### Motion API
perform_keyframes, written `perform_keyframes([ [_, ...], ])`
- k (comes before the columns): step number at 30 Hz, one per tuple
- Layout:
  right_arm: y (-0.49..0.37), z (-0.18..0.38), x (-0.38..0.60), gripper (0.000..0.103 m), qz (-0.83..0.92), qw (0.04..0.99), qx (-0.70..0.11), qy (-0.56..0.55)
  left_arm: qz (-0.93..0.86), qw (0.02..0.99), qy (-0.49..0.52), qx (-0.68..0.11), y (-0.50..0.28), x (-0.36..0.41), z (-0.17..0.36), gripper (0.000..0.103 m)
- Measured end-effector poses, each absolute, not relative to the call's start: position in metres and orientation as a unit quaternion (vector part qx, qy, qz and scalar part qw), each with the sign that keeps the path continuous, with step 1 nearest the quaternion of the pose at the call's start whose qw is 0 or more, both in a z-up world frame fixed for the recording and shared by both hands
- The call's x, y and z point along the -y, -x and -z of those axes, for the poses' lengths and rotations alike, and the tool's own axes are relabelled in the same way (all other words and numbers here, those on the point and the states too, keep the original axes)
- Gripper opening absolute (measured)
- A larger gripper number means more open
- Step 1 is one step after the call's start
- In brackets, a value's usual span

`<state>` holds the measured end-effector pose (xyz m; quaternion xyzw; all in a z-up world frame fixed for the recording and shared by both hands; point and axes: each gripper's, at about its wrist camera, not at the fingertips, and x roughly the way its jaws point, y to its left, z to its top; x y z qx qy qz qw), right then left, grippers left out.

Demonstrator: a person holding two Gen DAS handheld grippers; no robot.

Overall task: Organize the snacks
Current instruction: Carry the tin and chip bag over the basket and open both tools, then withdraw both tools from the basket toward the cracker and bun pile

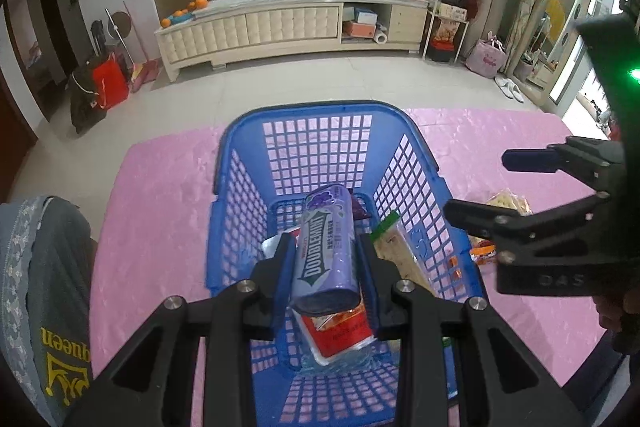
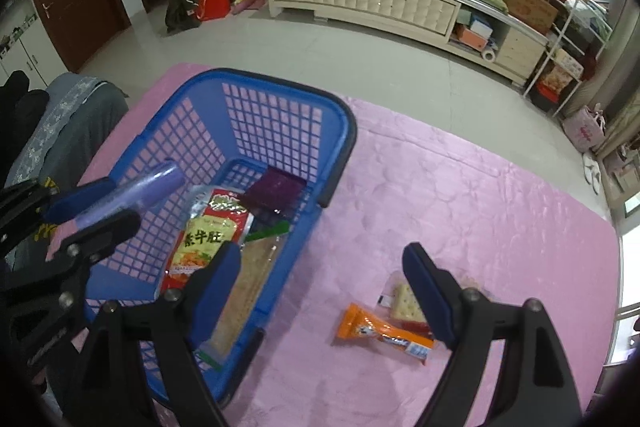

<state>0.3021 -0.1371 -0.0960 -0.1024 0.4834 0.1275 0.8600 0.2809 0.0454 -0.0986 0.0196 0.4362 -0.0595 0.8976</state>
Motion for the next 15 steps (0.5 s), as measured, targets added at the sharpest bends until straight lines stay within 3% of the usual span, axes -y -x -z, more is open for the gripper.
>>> perform_keyframes([
  [13,-0.313,0.114,0.172,0.086,-0.120,0.856,-0.499,0.062,0.089,0.858,-0.036,-0.504,-0.334,-0.010,0.144,0.029],
  [14,-0.314,0.115,0.174,0.086,-0.119,0.856,-0.500,0.061,0.089,0.855,-0.033,-0.509,-0.336,-0.009,0.147,0.030],
  [15,-0.314,0.115,0.176,0.086,-0.118,0.854,-0.502,0.061,0.095,0.853,-0.028,-0.513,-0.337,-0.007,0.148,0.038],
])
